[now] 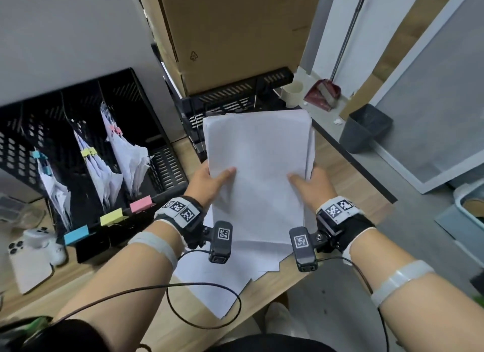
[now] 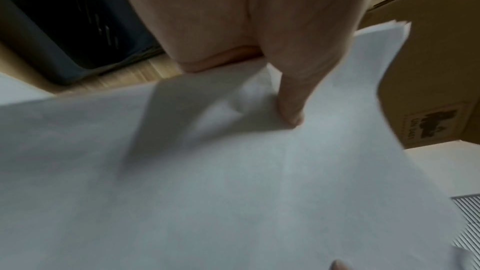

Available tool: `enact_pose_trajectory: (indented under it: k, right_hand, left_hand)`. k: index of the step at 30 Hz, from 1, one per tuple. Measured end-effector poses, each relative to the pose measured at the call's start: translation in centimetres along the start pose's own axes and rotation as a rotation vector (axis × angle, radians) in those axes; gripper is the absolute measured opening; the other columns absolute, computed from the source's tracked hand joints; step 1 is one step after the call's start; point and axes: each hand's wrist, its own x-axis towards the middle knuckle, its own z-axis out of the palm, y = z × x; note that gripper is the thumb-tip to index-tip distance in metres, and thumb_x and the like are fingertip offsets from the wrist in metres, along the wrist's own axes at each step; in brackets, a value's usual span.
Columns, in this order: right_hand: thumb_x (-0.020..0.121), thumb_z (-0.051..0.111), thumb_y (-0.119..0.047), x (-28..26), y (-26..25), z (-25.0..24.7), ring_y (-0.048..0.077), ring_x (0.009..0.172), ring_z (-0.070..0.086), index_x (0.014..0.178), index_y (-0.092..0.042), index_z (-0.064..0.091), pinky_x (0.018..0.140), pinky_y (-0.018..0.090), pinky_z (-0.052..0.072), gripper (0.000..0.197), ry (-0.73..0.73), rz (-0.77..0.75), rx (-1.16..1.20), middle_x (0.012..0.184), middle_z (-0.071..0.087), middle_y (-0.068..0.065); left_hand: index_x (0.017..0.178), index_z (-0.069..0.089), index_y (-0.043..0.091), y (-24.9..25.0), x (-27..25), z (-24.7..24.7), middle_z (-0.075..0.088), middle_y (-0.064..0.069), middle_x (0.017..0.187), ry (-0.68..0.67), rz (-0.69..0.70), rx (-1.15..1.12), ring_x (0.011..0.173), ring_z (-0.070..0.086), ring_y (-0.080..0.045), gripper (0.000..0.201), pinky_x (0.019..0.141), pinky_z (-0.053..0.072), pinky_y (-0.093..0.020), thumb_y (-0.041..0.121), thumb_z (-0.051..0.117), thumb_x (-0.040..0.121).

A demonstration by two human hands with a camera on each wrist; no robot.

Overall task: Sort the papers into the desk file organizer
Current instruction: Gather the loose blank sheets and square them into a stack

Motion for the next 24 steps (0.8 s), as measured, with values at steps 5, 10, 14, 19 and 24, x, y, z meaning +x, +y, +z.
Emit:
enact_pose_trajectory:
  k: [5, 10, 14, 19, 24]
  right_hand:
    - [0.085, 0.068, -0.026, 1.2, 4.0, 2.8, 0.023, 0.096, 0.064, 0.114, -0.016, 0.061, 0.087, 0.034, 0.051, 0.031, -0.175, 0.316, 0.004, 0.114, 0.068, 0.007]
    - [0.081, 0.066, -0.03, 0.8, 8.7, 5.5, 0.032, 0.089, 0.061, 0.134, -0.009, 0.041, 0.074, 0.042, 0.057, 0.061, -0.368, 0.619, -0.318, 0.128, 0.053, 0.016]
    - [0.066, 0.066, -0.032, 0.9, 9.9, 7.1, 0.033, 0.082, 0.069, 0.125, -0.023, 0.031, 0.065, 0.04, 0.057, 0.069, -0.305, 0.663, -0.332, 0.11, 0.06, 0.013]
    - [0.083, 0.064, -0.027, 0.5, 8.6, 8.6, 0.034, 0.112, 0.056, 0.148, -0.007, 0.018, 0.085, 0.033, 0.048, 0.082, -0.271, 0.713, -0.335, 0.127, 0.048, 0.015]
    - [0.089, 0.06, -0.026, 0.4, 9.2, 7.5, 0.033, 0.109, 0.058, 0.137, -0.005, 0.042, 0.08, 0.03, 0.042, 0.056, -0.216, 0.658, -0.243, 0.123, 0.057, 0.014]
  left_hand:
    - [0.135, 0.057, 0.015, -3.9, 0.8, -2.2, 0.068, -0.006, 0.127, 0.003, -0.205, 0.332, 0.111, 0.067, -0.025, 0.062, 0.1, 0.053, -0.044, 0.043, 0.076, 0.083]
    - [0.125, 0.06, -0.002, -9.9, -1.6, -3.3, 0.067, -0.02, 0.122, -0.077, -0.452, 0.628, 0.107, 0.065, -0.033, 0.05, 0.084, 0.046, -0.031, 0.024, 0.076, 0.086]
    - [0.132, 0.054, 0.005, -10.6, -2.1, -3.0, 0.065, -0.012, 0.125, -0.013, -0.415, 0.654, 0.117, 0.062, -0.03, 0.057, 0.098, 0.047, -0.032, 0.021, 0.078, 0.083]
    - [0.144, 0.042, 0.008, -10.7, -2.6, -3.2, 0.06, -0.01, 0.133, -0.019, -0.421, 0.481, 0.119, 0.059, -0.025, 0.067, 0.105, 0.047, -0.038, 0.012, 0.075, 0.086]
    - [0.143, 0.043, 0.004, -10.8, -2.1, -3.9, 0.056, -0.017, 0.139, -0.02, -0.42, 0.388, 0.125, 0.055, -0.027, 0.062, 0.107, 0.044, -0.037, 0.007, 0.072, 0.088]
